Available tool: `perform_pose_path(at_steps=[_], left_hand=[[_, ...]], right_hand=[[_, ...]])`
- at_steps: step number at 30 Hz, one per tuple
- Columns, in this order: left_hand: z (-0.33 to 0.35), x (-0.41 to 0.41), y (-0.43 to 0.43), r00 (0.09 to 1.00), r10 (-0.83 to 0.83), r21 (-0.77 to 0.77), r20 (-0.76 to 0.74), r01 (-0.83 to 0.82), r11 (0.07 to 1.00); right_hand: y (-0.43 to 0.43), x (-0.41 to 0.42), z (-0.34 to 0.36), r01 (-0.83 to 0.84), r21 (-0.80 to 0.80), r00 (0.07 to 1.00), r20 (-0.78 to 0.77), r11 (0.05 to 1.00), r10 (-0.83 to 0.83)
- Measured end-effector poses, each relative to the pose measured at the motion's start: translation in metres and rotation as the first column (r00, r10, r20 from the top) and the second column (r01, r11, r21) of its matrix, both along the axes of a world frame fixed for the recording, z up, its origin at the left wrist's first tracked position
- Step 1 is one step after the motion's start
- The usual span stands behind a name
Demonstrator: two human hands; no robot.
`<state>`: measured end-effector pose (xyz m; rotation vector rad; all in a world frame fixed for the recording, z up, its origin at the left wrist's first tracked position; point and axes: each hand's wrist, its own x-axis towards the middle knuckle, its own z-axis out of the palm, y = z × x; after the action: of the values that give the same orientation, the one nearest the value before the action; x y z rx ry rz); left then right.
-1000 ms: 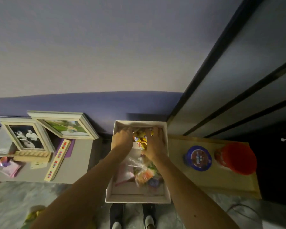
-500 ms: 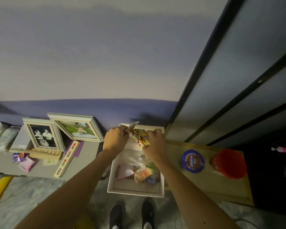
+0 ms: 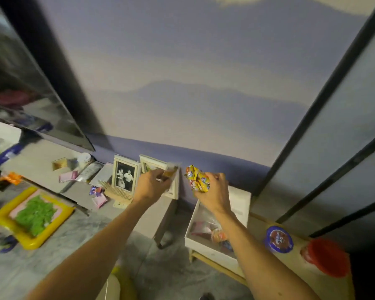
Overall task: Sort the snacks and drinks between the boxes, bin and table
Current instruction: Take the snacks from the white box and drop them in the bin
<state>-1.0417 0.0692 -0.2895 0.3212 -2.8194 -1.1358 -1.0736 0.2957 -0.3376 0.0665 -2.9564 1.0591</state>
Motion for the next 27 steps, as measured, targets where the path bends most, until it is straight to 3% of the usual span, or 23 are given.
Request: perform_pose_path(at_steps=[7, 15, 21, 27], left_hand=[[0.014, 0.108, -0.147, 0.985, 0.168, 0.019, -0.033, -0.167, 0.986], [-0.018, 0.245, -0.288, 0.969, 0.244, 0.051, 0.030, -0.245, 0.968], [-0.092, 0.326, -0.334, 0.928, 0.336, 0.082, 0.159, -0.352, 0.933], [-0.224, 0.376, -0.350, 0.850, 0.415, 0.053, 0.325, -0.455, 0.889]], right_hand=[[-0.149, 0.079, 0.027, -0.182, -0.050, 0.983, 0.005, 0.982, 0.183], [-0.305, 0.197, -0.014, -0.259, -0.105, 0.958, 0.096, 0.960, 0.269], [-0.367, 0.265, -0.076, -0.333, -0.049, 0.905, 0.264, 0.942, 0.334], [-0.401, 0.312, -0.194, -0.389, -0.006, 0.836, 0.417, 0.921, 0.356]])
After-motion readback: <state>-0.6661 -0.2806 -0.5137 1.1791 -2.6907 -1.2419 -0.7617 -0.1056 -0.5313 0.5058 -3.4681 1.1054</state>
